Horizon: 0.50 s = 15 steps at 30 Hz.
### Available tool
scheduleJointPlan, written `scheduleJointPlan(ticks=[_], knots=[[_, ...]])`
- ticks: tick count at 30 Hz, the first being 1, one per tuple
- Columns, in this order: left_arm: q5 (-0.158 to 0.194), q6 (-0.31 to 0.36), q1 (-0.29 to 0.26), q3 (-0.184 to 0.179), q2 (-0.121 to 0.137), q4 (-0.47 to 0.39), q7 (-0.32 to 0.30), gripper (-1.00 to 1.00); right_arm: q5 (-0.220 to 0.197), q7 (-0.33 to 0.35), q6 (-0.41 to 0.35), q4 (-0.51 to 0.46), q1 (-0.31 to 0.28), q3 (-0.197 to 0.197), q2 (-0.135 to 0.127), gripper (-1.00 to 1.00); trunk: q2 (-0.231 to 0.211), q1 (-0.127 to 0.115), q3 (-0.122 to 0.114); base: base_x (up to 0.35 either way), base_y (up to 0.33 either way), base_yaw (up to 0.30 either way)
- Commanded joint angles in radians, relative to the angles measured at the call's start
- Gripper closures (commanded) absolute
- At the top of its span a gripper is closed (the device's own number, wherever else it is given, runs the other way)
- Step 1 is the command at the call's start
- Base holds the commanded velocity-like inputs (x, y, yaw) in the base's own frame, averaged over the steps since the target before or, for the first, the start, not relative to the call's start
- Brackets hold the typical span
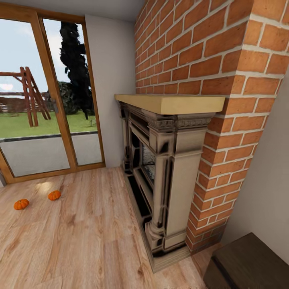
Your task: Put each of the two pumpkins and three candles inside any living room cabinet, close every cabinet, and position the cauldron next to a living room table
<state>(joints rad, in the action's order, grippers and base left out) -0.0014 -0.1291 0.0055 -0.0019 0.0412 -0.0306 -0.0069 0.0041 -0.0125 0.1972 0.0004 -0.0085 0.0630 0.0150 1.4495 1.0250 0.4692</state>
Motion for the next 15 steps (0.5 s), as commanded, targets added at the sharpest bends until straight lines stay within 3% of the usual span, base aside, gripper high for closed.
scheduleJointPlan(ticks=[1,15], knots=[[0.000,-0.001,0.001,-0.001,0.000,-0.002,-0.001,-1.00,0.001,-0.001,0.004,0.001,-0.001,0.006,0.000,-1.00,0.000,0.000,0.001,0.000,0.000,-0.261],[0.000,-0.001,0.001,0.000,0.000,-0.002,-0.001,-1.00,0.001,-0.001,0.015,0.001,-0.001,0.006,0.000,-1.00,0.000,0.000,0.001,0.000,0.000,-0.261]])
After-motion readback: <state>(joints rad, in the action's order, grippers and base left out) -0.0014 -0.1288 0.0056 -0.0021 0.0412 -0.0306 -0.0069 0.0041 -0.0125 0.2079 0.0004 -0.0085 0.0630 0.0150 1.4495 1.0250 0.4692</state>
